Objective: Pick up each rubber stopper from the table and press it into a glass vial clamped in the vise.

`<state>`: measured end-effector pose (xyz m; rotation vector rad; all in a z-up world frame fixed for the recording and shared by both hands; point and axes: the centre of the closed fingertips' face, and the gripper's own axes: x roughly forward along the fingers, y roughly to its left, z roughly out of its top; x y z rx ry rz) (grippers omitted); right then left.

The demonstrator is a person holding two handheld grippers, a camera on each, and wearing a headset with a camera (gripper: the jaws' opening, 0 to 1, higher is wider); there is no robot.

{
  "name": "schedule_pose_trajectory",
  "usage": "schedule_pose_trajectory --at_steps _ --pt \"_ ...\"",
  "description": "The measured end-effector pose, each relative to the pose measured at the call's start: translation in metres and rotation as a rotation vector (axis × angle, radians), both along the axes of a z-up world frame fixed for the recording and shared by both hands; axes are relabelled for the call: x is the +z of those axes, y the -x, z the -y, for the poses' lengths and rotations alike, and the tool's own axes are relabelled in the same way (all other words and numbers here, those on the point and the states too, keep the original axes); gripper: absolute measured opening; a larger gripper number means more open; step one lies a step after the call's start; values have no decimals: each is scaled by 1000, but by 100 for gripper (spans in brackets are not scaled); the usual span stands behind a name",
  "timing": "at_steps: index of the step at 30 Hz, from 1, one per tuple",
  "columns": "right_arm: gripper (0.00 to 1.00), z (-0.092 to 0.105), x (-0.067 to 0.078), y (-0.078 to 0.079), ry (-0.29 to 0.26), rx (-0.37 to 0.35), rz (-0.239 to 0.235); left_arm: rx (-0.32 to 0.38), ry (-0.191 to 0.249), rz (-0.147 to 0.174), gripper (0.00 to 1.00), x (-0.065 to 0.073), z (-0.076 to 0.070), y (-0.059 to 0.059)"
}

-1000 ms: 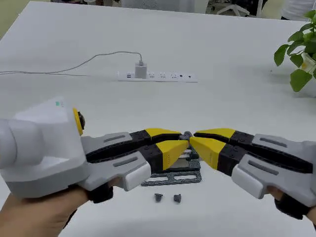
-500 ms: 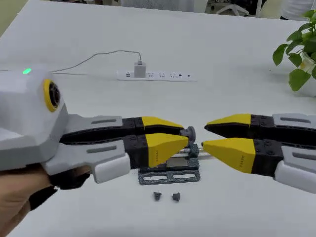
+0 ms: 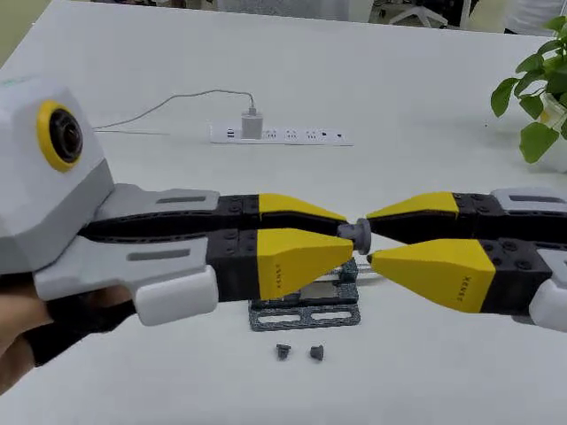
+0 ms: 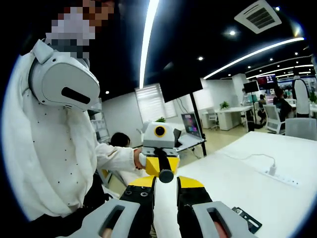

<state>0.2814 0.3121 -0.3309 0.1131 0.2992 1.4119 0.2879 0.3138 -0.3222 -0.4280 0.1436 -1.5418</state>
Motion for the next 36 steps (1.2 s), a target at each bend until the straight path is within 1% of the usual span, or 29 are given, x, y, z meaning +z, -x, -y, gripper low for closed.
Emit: schedule_pose_trajectory --at_steps 12,16,20,23,25,29,33,36 --pt "7 -1 7 2 -40 17 -6 -25 22 -7 3 4 1 2" --pt "7 -1 7 2 -41 18 -6 -27 21 -10 3 4 1 2" --pt "7 -1 9 3 -51 28 -8 -35 35 -20 3 6 0 3" --pt "7 -1 10 3 -50 34 -3 -40 42 -24 3 7 -1 3" --pt "6 -2 12 3 -51 36 4 -44 51 -32 3 8 -1 3" --pt "6 -2 12 2 -43 33 18 -43 53 -37 3 8 -1 1" --pt "5 -2 13 1 -38 30 29 -41 59 -39 3 9 -2 1" --pt "5 -2 12 0 -31 29 29 -39 57 -36 3 8 -2 1"
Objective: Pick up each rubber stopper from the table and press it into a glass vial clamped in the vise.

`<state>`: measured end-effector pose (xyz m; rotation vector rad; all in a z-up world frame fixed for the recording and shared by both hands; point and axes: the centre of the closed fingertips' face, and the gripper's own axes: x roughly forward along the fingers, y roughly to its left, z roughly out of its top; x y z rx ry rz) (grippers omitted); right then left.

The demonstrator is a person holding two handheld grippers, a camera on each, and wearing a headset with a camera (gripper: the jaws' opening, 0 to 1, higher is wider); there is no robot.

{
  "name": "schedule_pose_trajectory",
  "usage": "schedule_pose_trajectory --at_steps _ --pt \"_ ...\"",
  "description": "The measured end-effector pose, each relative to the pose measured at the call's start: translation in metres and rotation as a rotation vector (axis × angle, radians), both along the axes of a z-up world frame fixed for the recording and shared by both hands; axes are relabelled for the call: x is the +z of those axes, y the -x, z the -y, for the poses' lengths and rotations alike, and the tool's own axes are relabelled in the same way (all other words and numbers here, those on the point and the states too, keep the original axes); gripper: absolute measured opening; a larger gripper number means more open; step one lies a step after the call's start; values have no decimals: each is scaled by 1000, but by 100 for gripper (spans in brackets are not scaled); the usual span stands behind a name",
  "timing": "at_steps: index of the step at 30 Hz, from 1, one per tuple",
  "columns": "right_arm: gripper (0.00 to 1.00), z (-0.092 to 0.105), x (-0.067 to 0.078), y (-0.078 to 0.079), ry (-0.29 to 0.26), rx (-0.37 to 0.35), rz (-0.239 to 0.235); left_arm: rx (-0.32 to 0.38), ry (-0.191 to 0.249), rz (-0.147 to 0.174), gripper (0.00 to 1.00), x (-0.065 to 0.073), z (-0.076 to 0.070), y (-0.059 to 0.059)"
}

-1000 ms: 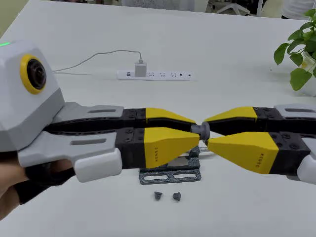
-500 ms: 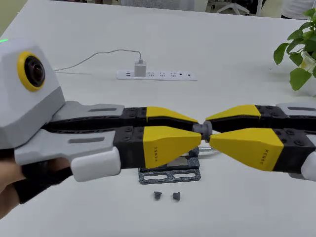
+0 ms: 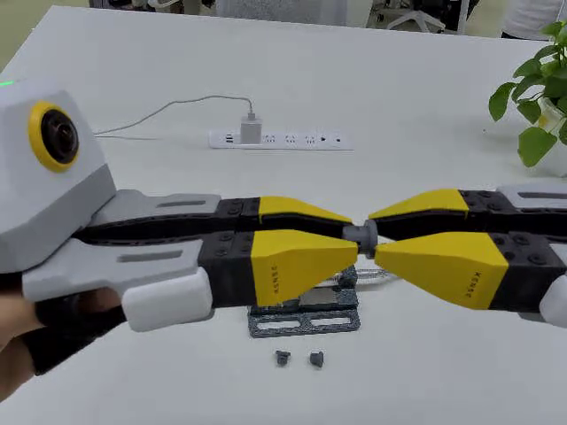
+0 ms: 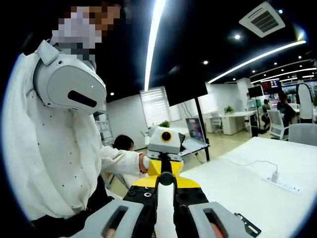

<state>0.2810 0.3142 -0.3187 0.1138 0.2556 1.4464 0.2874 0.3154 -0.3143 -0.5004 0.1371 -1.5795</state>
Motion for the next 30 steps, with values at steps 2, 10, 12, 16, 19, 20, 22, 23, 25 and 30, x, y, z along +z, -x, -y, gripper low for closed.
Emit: schedule_pose_trajectory --at_steps 2,10,12,16,19,20,22,23,25,30 --pt "5 0 0 -1 1 -2 -1 4 0 5 3 0 0 -1" --pt "5 0 -3 -2 13 -3 -5 20 -11 43 4 -3 1 0" --pt "5 -1 -5 -1 14 -1 -7 20 -15 44 4 -4 0 0" --pt "5 -1 -7 -2 17 1 -16 30 -26 56 4 -6 0 0" --pt "5 -2 -8 -3 13 4 -27 35 -38 56 8 -9 0 1" --pt "5 -2 -8 -3 16 4 -28 42 -42 55 11 -10 -1 0" --pt "5 -2 -9 -4 18 4 -26 50 -52 63 13 -13 -2 0" --pt "5 -1 -8 -6 18 1 -26 59 -59 70 13 -14 -3 -1" --pt "5 -1 -7 -7 19 0 -26 76 -70 71 14 -18 -6 -3" --pt "5 -1 -9 -15 37 -4 -22 133 -130 95 20 -33 -12 -9"
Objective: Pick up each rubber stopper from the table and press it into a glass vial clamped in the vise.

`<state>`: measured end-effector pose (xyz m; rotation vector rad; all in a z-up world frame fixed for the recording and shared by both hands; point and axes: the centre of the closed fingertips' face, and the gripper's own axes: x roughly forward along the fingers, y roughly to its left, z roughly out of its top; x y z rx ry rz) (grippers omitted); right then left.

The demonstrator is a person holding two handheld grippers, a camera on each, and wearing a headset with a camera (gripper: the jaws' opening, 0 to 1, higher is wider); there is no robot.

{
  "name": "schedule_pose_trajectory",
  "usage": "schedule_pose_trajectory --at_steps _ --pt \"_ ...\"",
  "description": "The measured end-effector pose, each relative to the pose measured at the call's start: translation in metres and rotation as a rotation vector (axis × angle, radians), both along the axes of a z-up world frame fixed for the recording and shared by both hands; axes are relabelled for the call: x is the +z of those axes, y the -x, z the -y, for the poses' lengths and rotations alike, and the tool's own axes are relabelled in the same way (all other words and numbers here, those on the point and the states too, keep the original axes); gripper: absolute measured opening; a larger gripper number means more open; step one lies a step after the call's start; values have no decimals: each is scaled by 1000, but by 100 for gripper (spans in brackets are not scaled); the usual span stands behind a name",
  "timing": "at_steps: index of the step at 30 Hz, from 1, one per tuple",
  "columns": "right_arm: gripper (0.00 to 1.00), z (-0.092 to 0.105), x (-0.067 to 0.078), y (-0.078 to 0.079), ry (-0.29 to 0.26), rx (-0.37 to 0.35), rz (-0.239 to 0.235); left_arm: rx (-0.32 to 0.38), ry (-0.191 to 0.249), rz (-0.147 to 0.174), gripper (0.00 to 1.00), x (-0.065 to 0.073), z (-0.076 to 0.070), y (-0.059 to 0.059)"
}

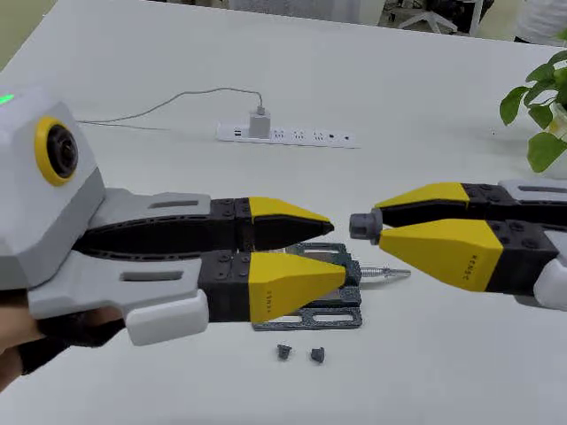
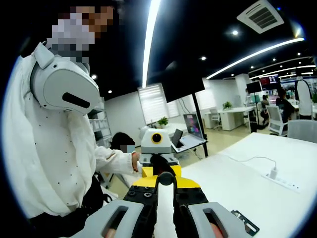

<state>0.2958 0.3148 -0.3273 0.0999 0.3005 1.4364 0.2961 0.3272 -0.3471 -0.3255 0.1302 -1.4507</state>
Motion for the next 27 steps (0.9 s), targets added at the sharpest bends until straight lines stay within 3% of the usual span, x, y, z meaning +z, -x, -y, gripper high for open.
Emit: schedule_pose_trajectory --at_steps 4,10,12,13,14,16,17,18,21,27 --pt "5 0 -3 -7 26 4 2 36 -34 11 23 -9 -4 -2" --pt "5 -2 -9 -26 84 0 7 120 -143 64 36 -30 -16 -10" --pt "5 -2 -12 -33 110 -3 8 135 -160 67 40 -34 -18 -11" --pt "5 -2 -15 -37 130 -2 9 172 -205 98 43 -42 -22 -16" --pt "5 -2 -18 -41 148 -6 7 196 -219 118 48 -45 -23 -18" --pt "5 -1 -25 -52 197 -17 10 209 -241 98 56 -55 -24 -17" --pt "5 -2 -26 -55 206 -13 7 222 -256 102 60 -58 -26 -18" --pt "5 -1 -31 -60 231 -15 -2 241 -268 117 63 -62 -27 -19" --pt "5 -2 -43 -70 299 6 1 243 -297 97 66 -73 -29 -17" --pt "5 -6 -66 -93 422 31 -11 269 -396 143 74 -94 -35 -20"
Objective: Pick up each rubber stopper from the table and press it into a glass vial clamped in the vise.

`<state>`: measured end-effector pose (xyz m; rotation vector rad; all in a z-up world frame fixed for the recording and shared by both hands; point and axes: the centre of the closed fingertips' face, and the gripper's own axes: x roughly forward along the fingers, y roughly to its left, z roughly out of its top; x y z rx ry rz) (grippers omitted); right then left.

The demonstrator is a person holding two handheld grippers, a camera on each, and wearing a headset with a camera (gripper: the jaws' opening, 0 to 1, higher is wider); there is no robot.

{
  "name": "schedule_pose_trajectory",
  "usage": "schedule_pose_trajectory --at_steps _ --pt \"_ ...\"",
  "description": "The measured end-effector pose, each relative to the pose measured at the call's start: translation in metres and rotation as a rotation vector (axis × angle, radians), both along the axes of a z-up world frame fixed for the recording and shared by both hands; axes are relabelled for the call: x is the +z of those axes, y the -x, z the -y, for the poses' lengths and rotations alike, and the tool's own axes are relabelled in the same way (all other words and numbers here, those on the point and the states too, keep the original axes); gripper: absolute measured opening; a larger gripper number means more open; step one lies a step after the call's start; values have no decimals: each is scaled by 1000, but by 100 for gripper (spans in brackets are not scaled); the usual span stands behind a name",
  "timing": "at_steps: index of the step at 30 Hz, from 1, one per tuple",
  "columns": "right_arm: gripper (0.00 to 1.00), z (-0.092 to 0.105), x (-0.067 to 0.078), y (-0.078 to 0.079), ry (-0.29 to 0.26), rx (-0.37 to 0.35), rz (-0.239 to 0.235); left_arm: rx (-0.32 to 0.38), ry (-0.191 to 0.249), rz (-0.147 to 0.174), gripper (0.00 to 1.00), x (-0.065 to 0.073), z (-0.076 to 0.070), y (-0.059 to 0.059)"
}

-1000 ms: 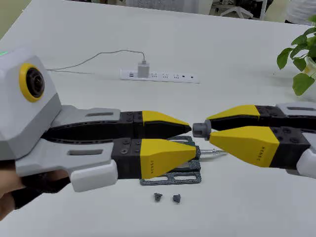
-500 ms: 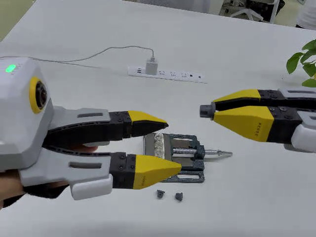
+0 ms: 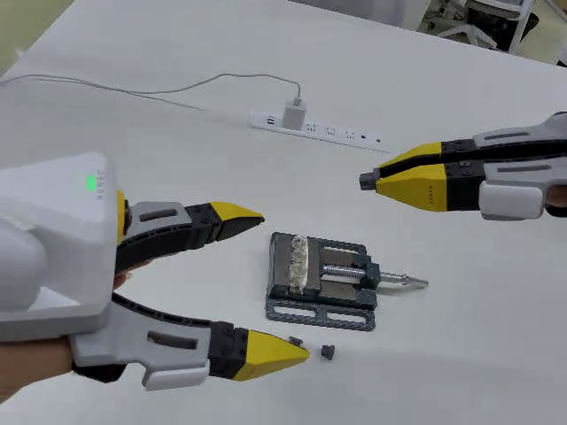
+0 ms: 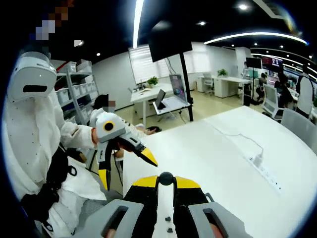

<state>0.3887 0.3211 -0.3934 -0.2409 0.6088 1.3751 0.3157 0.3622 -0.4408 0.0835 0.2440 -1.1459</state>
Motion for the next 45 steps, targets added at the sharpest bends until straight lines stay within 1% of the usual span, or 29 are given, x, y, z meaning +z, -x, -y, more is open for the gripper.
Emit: schedule_pose_trajectory --at_steps 1,2,3,4,6,7,8,10,11,12,13,14,16,17,19,21,23,26,29,31,32,33,34,35,37,38,39,41,45 --pt "5 -1 -5 -5 32 11 8 5 5 -5 76 -1 1 0" --pt "5 -3 -9 -8 47 18 6 8 7 -7 78 -2 0 -1" --pt "5 -5 -14 -12 69 25 -4 14 3 -1 78 -5 -1 -2" --pt "5 -6 -18 -16 90 27 -4 23 -8 10 78 -8 -2 -4" --pt "5 -8 -29 -23 151 51 3 32 -29 10 82 -14 -4 -7" --pt "5 -10 -31 -24 165 57 -3 36 -33 11 83 -15 -4 -7" --pt "5 -12 -38 -28 193 65 -5 40 -36 11 84 -18 -5 -9" --pt "5 -14 -48 -33 222 85 -14 44 -46 0 84 -22 -6 -10" --pt "5 -15 -57 -38 245 91 -18 46 -51 8 84 -25 -6 -10" --pt "5 -15 -62 -40 268 99 -21 48 -53 13 85 -26 -7 -11" --pt "5 -16 -68 -39 299 113 -16 50 -60 9 86 -29 -7 -12" --pt "5 -15 -75 -41 333 125 -4 50 -73 9 87 -33 -7 -12" --pt "5 -16 -88 -46 378 145 -1 50 -93 21 88 -38 -7 -13" --pt "5 -17 -93 -48 392 146 -2 52 -99 18 89 -40 -7 -14" --pt "5 -14 -107 -55 442 154 0 56 -106 20 90 -44 -8 -15" --pt "5 -11 -120 -58 501 183 20 59 -118 20 92 -49 -10 -16" --pt "5 -12 -131 -59 535 200 32 65 -127 18 93 -55 -12 -18" --pt "5 -13 -145 -61 575 221 48 80 -111 7 96 -59 -15 -20" --pt "5 -13 -158 -59 618 244 63 85 -113 -2 96 -65 -16 -21" --pt "5 -13 -167 -58 646 264 72 85 -108 -16 96 -67 -17 -20" --pt "5 -13 -170 -58 653 267 74 86 -105 -14 96 -67 -16 -20" --pt "5 -15 -178 -61 659 271 76 89 -99 -11 97 -66 -17 -20" --pt "5 -16 -182 -63 664 276 79 90 -93 -13 97 -66 -17 -20" --pt "5 -16 -183 -64 666 280 79 91 -93 -15 97 -66 -17 -21" --pt "5 -17 -187 -64 678 285 80 95 -94 -9 98 -66 -19 -21" --pt "5 -16 -190 -64 690 291 89 100 -78 -9 98 -64 -19 -22" --pt "5 -16 -190 -63 699 295 92 103 -71 -13 98 -64 -20 -23" --pt "5 -16 -197 -67 706 300 98 106 -74 -14 98 -65 -21 -24" --pt "5 -15 -198 -68 712 301 93 111 -68 -14 98 -65 -22 -26"
